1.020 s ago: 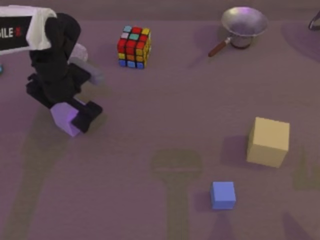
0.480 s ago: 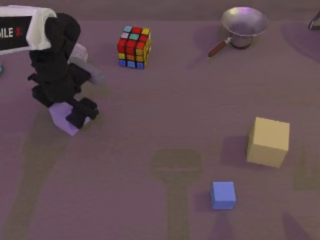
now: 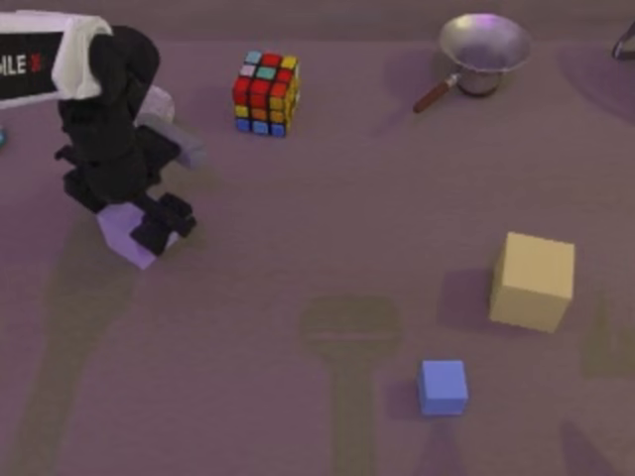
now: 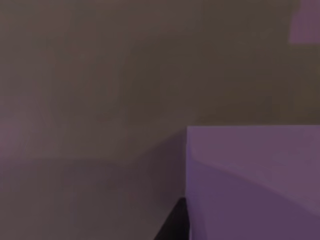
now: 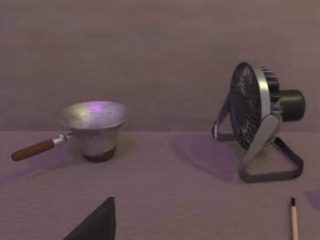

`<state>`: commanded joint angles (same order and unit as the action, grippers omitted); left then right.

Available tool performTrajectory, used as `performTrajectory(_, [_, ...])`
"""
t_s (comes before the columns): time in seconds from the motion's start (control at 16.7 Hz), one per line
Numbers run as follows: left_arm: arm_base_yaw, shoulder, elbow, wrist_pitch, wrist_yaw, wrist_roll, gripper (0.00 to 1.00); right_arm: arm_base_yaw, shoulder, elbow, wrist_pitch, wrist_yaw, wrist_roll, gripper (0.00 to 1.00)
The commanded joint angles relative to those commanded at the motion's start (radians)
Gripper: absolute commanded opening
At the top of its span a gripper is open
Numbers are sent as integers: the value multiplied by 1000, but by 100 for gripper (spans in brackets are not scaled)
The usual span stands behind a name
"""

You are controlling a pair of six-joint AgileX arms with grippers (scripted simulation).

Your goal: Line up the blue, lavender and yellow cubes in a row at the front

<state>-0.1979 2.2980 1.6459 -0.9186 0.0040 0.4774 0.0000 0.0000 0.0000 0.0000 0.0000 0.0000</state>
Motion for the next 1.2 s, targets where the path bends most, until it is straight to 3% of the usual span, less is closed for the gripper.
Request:
performTrajectory(0.6, [15,-93,156,-234,7,-5,0,0,0,0,0,0,0,100])
performTrajectory(0.9, [10,-94,161,-242,7,-5,0,0,0,0,0,0,0,100])
performTrajectory(1.2, [-88,-113,148,-241,5,-167,0,0,0,0,0,0,0,100])
